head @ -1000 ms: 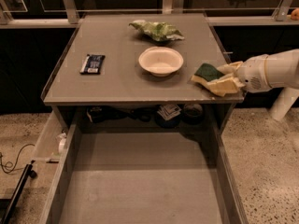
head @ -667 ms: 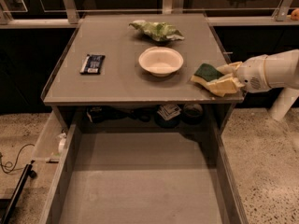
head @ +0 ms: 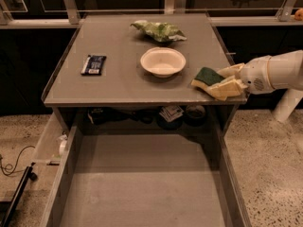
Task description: Pick sponge from top drawer and place on counter
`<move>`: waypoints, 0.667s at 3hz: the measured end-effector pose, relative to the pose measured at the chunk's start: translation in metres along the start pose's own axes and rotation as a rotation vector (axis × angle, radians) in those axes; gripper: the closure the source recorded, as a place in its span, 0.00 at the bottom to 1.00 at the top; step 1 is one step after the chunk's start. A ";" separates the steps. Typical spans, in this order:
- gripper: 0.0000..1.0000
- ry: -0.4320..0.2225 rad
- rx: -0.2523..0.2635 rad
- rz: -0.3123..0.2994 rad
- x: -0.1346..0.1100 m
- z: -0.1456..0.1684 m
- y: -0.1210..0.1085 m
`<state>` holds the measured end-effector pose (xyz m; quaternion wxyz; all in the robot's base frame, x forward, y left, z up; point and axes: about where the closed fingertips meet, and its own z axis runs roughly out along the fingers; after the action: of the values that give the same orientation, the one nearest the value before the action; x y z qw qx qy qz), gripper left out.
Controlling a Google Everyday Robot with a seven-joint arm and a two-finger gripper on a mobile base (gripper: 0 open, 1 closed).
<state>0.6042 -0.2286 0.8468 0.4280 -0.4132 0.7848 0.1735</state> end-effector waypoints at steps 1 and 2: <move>0.11 0.000 0.000 0.000 0.000 0.000 0.000; 0.00 0.000 0.000 0.000 0.000 0.000 0.000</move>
Offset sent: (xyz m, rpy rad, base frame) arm 0.0000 0.0000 0.0000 0.0000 0.0000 0.0000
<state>0.6042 -0.2285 0.8467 0.4280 -0.4133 0.7848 0.1736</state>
